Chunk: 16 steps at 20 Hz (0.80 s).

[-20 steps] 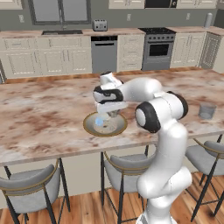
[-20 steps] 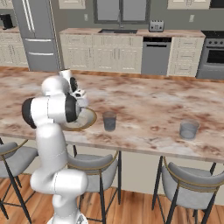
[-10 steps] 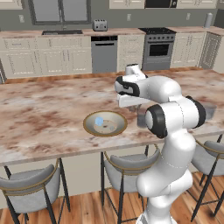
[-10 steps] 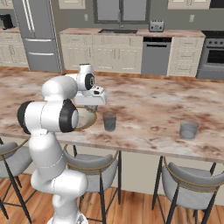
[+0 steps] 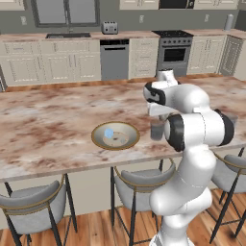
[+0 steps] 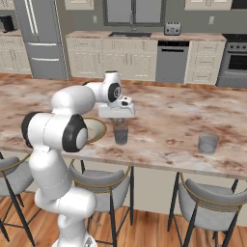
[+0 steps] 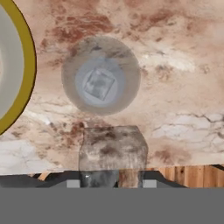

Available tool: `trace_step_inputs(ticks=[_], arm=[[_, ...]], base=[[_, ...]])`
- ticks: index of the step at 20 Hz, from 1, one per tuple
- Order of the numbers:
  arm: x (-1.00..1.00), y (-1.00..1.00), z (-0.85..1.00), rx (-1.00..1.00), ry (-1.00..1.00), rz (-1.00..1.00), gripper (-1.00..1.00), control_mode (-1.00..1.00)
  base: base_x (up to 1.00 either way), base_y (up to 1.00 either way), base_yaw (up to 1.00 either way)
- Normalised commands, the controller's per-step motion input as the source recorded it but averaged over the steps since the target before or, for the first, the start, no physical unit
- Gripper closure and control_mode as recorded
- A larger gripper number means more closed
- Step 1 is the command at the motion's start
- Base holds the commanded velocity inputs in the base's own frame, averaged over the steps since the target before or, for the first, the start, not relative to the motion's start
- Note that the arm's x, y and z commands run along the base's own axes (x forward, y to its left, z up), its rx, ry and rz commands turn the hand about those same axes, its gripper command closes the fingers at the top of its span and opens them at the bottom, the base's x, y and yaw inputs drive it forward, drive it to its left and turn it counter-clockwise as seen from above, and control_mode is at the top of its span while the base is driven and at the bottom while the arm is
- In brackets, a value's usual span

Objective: There are four ice cubes in the ice bowl. Place two ice cubes in each glass of water.

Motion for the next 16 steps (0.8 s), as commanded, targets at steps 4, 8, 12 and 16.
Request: trace_step_inputs(ticks=[4, 8, 12, 16], arm=[[0.07, -0.1, 0.0, 0.0, 0.0, 0.01, 1.0, -1.0], [0.35, 0.0, 0.0, 0.0, 0.0, 0.0, 1.0, -1.0], [0.36, 0.0, 0.0, 0.03, -0.03, 0.0, 1.0, -1.0], [0.33, 0.0, 0.0, 0.06, -0.08, 0.0, 1.0, -1.0]], base=[[0.0, 0.0, 0.0], [0.0, 0.0, 0.0], [0.0, 0.0, 0.0], [0.0, 0.0, 0.0]])
